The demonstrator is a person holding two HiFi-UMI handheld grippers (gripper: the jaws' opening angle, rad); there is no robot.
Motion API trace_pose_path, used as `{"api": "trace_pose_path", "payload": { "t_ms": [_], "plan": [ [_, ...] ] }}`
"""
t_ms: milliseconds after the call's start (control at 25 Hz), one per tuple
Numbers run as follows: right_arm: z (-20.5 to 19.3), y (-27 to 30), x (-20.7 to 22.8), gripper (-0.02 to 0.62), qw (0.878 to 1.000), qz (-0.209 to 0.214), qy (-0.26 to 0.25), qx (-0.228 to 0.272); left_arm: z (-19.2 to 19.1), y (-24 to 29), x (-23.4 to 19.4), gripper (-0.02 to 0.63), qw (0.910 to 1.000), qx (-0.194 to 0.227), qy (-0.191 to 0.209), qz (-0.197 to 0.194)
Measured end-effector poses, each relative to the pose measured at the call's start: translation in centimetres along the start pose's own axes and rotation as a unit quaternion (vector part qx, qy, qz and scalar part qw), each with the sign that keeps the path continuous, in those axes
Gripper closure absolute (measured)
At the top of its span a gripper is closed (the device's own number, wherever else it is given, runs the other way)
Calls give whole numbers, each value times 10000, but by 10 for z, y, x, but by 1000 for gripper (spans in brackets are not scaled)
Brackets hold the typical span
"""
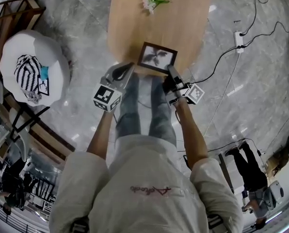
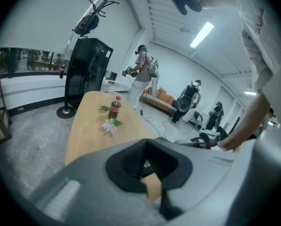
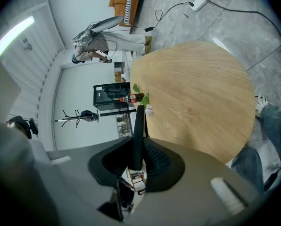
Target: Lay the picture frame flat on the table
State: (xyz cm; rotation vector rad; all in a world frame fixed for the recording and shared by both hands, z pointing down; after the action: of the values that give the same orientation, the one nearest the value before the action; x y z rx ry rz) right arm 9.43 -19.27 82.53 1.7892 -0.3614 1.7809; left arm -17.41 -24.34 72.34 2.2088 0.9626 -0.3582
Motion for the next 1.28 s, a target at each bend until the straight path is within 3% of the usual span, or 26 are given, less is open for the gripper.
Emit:
{"api": "trace_pose_path", "payload": {
  "t_ms": [400, 1000, 1280],
  "plan": [
    [9, 19, 38, 518, 9998, -109, -9, -168, -18, 18, -8, 606, 9999, -100, -131, -15],
    [30, 101, 71, 518, 9984, -145, -305, -460, -24, 20, -28, 606, 9997, -201, -116, -37],
    [34, 118, 79, 518, 9988, -73, -394, -296, -29, 15, -21, 606, 9998, -163, -112, -63]
  ]
}}
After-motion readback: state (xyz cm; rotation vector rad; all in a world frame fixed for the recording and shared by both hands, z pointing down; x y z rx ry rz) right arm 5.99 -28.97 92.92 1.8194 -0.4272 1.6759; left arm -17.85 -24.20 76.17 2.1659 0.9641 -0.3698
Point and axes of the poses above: the fingertips, and each gripper's own axes: y forward along the fingers, x to its right, z out of its top, the point moved 9 cm from there along -y, backward along the fingers, and after that the axes turned 7 degrees about -y, right-handed, at the moved point
